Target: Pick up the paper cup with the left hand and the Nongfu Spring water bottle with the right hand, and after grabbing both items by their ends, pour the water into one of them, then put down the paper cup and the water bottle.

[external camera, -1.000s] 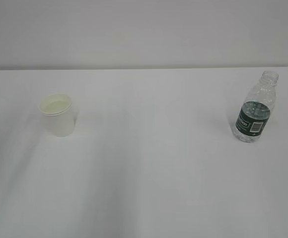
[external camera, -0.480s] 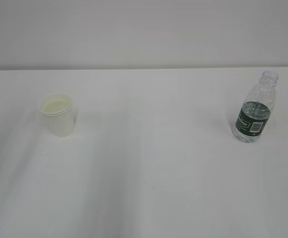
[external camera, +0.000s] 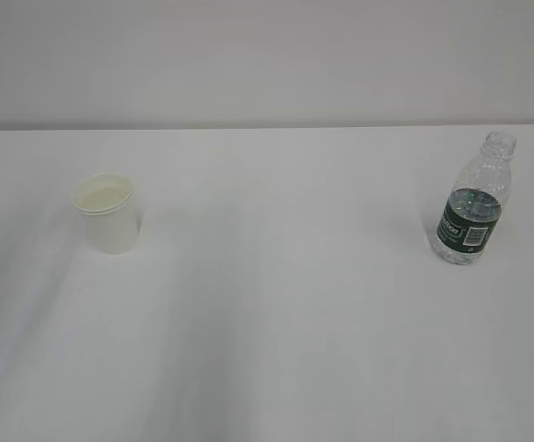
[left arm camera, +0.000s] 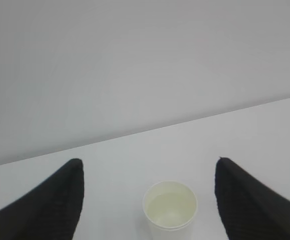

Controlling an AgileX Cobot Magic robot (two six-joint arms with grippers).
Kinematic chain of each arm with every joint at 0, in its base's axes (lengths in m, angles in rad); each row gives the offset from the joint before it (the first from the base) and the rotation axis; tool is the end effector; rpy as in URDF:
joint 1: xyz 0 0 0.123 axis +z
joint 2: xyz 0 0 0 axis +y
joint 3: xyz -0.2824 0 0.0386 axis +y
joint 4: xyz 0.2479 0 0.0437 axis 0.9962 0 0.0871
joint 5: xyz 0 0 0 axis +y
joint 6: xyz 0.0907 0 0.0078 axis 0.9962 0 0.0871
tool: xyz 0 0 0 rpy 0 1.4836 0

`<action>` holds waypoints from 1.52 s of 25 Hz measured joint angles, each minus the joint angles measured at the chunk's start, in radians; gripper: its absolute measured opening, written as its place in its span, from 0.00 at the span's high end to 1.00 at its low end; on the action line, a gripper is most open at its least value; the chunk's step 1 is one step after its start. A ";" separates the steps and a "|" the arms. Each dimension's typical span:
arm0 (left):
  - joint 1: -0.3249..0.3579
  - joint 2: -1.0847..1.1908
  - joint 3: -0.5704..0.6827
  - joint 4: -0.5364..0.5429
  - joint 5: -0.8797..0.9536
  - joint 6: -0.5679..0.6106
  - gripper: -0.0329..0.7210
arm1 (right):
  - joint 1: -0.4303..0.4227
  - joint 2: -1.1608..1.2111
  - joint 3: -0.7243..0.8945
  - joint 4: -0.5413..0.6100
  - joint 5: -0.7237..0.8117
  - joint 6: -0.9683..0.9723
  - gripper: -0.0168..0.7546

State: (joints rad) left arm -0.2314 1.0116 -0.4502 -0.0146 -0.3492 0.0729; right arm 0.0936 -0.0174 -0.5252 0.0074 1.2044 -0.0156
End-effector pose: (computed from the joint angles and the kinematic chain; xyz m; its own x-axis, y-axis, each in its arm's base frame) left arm 0.2009 -0.0469 0.2764 -0.1079 0.0862 -0.9904 0.2313 0.9711 0.0593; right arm -0.0169 -0.0010 0.2725 -0.5398 -0.0637 -0.8394 -0.1062 0.9943 -0.0071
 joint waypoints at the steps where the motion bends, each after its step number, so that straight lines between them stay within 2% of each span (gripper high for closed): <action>1: 0.000 0.000 0.000 0.000 0.000 0.000 0.18 | 0.000 0.000 0.000 0.000 0.000 0.000 0.22; 9: 0.000 0.000 0.000 0.000 0.000 0.000 0.18 | 0.000 0.000 -0.004 -0.060 0.059 0.000 0.22; 14: 0.000 0.000 0.000 0.001 0.000 0.000 0.18 | 0.000 0.000 -0.006 -0.083 0.065 0.000 0.28; 19: 0.000 0.000 0.000 0.002 0.000 0.000 0.18 | 0.000 0.000 -0.012 -0.114 0.067 0.000 0.30; 38: 0.000 0.000 0.000 0.003 0.000 0.000 0.18 | 0.000 0.000 -0.009 -0.124 0.042 0.002 0.30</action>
State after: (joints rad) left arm -0.2314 1.0116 -0.4502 -0.0117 -0.3492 0.0729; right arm 0.0936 -0.0174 -0.5339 -0.1167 1.2468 -0.0135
